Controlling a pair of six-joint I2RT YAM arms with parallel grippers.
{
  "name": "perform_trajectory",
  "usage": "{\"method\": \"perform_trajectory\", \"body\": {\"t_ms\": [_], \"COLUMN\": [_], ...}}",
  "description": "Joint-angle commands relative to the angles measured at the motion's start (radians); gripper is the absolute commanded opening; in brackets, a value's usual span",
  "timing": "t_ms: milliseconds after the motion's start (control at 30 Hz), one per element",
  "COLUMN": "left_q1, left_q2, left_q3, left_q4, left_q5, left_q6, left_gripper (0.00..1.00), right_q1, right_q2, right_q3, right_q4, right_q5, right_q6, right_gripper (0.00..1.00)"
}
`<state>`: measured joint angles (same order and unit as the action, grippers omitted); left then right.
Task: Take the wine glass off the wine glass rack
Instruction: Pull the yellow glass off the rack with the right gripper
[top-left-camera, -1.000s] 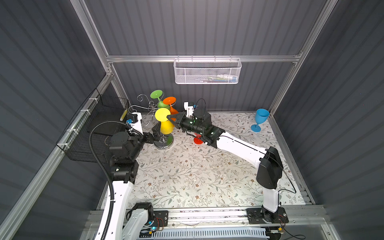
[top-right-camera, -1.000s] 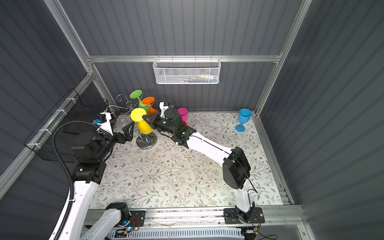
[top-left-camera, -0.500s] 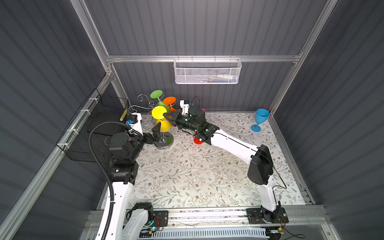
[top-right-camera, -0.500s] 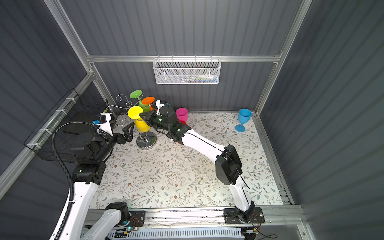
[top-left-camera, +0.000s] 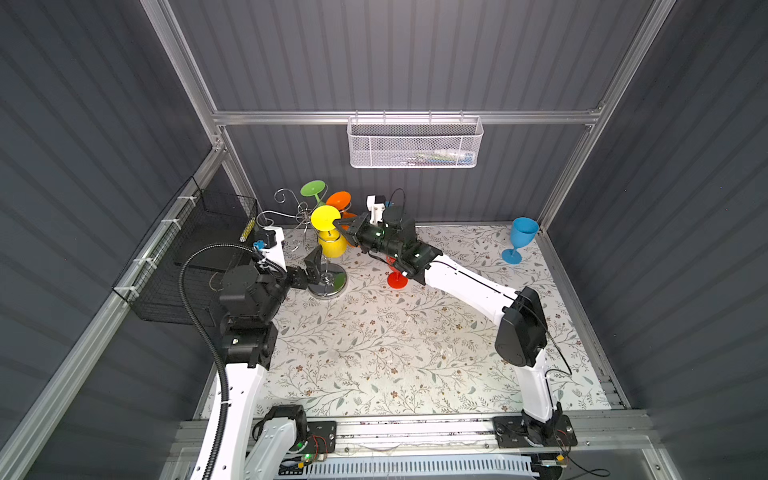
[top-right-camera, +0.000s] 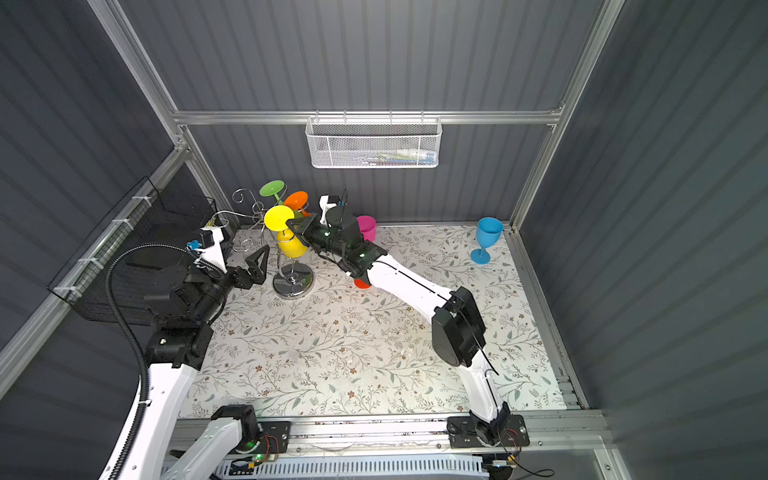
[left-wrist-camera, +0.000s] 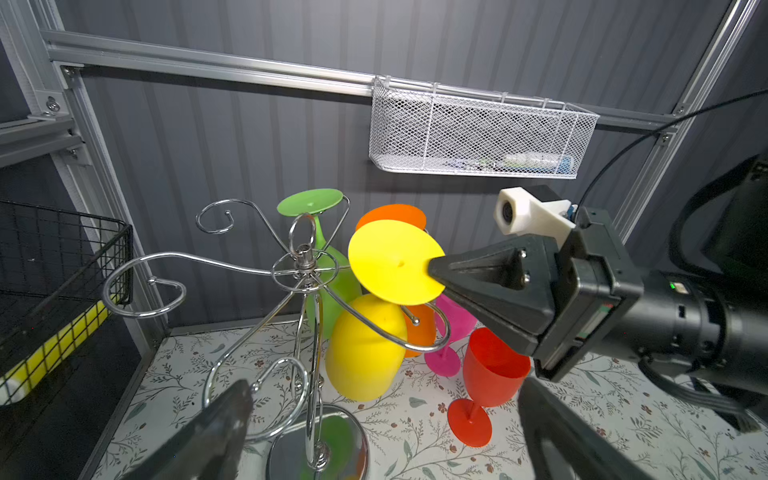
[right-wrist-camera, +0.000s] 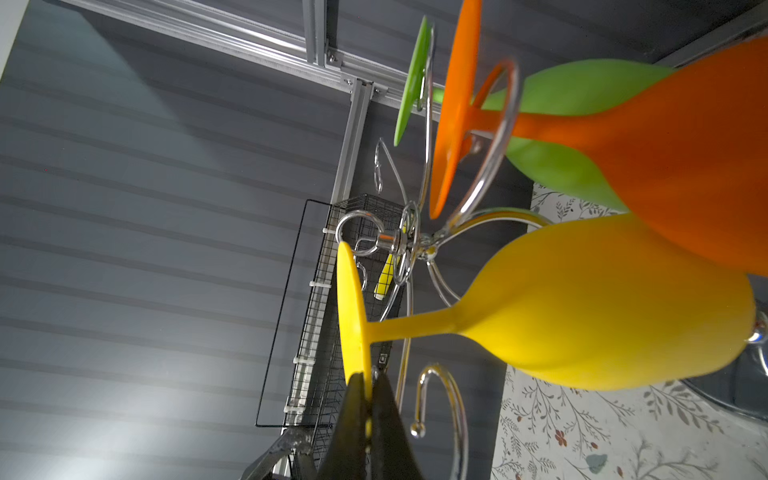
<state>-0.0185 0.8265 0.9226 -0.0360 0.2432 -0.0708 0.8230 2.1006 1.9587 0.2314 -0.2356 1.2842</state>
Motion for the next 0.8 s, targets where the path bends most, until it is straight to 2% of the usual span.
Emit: {"method": "perform_trajectory", "body": {"t_ms": [0,767], "left_q1": [0.005,0.002], "left_q2": [-0.012,0.004], "left_q3": [-0.006,-0.007], "left_q4": [0.014,0.009], "left_q5": [0.004,0.005], "left_q6": [-0.001,-0.006], "left_gripper": [0.99,1.0], "right_q1": [-0.01,-0.047], "right_q2": [-0.05,-0.215], "right_q3": [-0.027,-0.275], "right_q4": [0.06,0.167], "right_q5": [0.004,0.001], "right_q6": [0.012,0.026], "right_gripper": [0.0,0.0]}}
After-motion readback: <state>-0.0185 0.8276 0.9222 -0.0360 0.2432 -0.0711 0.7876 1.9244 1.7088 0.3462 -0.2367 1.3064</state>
